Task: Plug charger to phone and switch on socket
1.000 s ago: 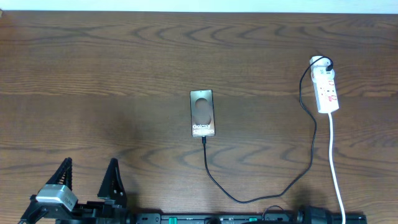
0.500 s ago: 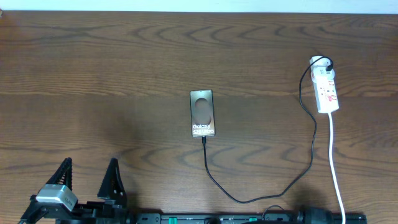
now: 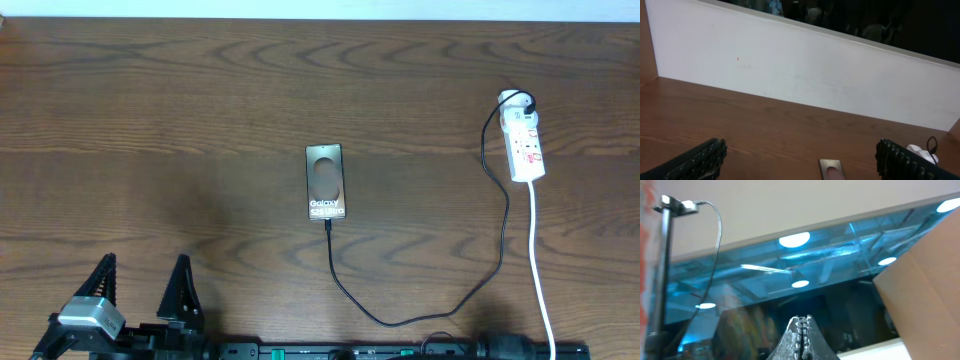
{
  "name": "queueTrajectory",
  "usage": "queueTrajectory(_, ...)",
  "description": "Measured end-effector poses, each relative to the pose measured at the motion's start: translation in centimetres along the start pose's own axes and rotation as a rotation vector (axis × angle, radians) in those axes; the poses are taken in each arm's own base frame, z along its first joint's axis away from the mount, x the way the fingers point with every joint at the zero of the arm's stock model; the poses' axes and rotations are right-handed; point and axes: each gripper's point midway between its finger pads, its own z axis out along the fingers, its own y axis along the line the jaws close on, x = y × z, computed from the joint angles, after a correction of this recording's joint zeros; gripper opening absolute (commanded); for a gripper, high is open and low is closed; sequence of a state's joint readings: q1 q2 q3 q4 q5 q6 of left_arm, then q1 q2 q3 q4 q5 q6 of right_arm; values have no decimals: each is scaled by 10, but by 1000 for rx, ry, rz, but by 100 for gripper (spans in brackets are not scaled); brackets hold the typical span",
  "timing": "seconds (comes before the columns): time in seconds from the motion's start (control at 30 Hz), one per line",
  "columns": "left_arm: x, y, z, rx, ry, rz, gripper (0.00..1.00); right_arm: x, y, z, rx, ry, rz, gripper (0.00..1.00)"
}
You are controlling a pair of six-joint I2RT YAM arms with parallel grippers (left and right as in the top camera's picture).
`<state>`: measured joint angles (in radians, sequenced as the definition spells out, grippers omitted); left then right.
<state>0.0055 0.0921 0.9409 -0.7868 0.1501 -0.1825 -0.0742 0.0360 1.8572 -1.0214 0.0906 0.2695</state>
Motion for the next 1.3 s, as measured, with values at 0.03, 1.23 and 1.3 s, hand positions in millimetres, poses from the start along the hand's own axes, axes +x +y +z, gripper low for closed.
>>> queueTrajectory(0.03,0,0,0,0,0,0,97,-2,-2,-4,-14,0,9,1)
queueTrajectory(1.23,0,0,0,0,0,0,97,-20,18,23,-192,-104,51,99)
queueTrajectory(1.3,0,0,0,-1,1,0,97,-1,15,36,-179,-50,70,99)
